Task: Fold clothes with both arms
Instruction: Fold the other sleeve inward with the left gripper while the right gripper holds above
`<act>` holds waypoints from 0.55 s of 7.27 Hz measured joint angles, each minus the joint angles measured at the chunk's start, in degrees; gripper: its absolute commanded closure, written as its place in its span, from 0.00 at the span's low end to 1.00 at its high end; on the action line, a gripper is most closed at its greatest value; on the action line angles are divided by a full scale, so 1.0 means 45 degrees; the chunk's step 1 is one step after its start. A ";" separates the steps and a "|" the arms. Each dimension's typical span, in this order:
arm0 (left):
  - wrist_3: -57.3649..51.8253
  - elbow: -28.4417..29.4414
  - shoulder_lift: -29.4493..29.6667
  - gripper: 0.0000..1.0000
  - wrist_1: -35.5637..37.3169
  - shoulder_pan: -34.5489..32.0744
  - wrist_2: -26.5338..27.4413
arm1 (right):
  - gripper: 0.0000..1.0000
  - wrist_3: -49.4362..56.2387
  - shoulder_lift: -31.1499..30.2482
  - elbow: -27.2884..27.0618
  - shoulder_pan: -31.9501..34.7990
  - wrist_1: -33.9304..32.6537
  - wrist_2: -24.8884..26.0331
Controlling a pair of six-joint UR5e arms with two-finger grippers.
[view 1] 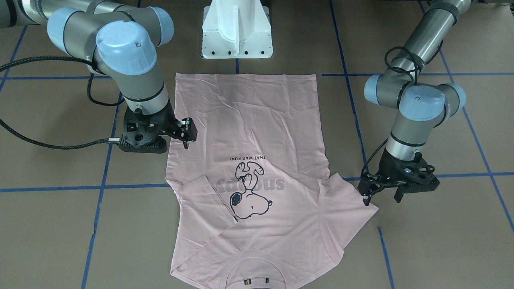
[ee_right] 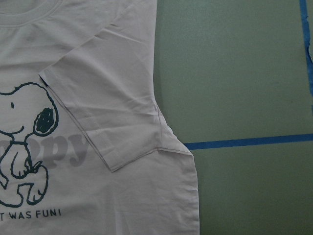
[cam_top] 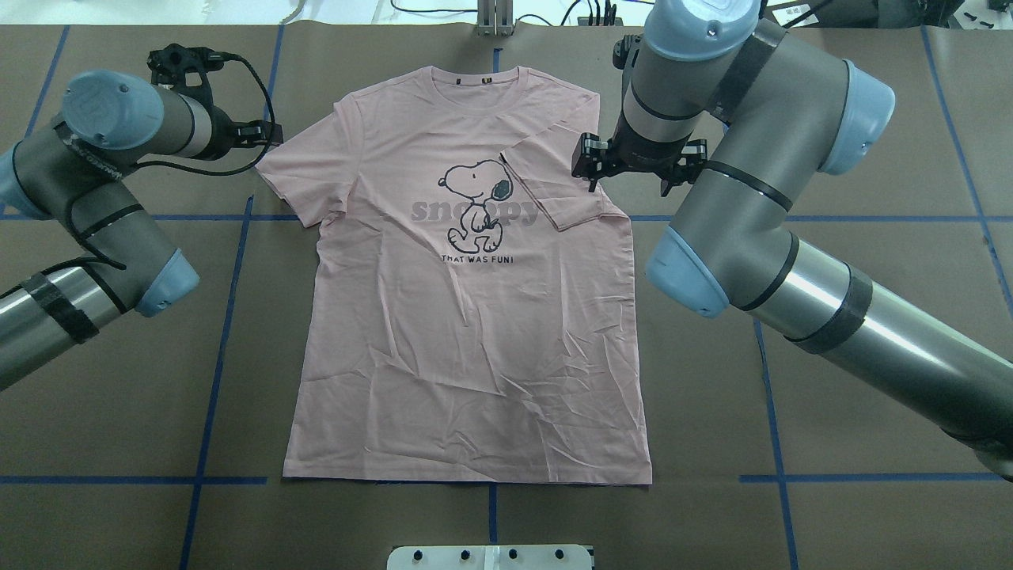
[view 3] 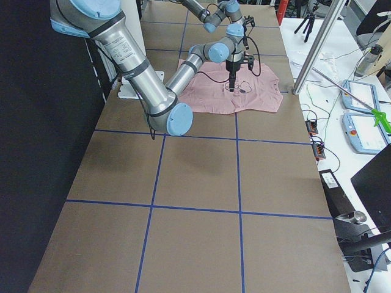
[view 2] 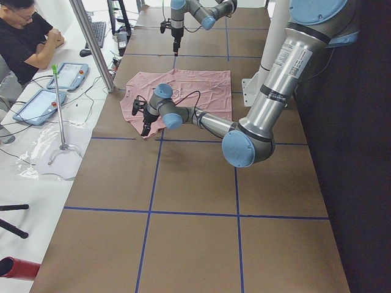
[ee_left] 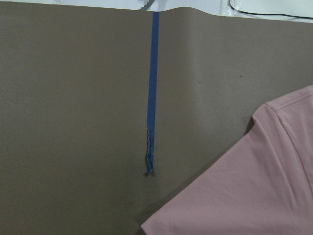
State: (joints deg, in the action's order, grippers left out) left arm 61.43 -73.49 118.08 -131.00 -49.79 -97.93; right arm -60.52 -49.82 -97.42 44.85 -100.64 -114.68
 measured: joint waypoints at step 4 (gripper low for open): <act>0.0079 0.1331 0.0397 0.02 -0.1167 0.0308 0.0289 | 0.00 -0.0009 -0.0137 -0.0186 0.0088 0.0074 -0.0260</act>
State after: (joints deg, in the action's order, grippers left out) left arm 61.78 -67.51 119.87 -136.25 -48.41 -96.63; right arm -60.56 -50.44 -98.26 45.25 -100.30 -115.86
